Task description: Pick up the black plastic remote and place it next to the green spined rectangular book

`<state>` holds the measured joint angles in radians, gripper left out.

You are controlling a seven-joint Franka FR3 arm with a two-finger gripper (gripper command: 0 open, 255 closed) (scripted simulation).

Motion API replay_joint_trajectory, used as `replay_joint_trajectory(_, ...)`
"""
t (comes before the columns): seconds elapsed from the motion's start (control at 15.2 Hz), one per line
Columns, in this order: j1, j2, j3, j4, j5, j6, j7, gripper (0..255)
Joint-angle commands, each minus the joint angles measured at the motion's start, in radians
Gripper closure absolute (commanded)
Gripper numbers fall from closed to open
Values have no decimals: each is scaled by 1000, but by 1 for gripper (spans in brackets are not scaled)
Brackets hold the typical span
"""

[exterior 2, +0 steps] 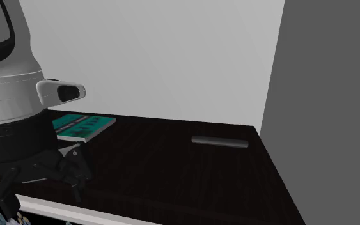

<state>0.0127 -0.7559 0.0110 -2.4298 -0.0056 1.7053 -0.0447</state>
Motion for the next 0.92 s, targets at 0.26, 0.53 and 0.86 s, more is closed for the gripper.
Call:
replay_joint_trajectory(0.26,-9,13,-107,2,-74,18,-189,0)
replay_joint_trajectory(0.53,-12,61,-214,33,-140,47,-377,0)
replay_joint_trajectory(0.86,0,163,-345,114,-195,90,-612,0)
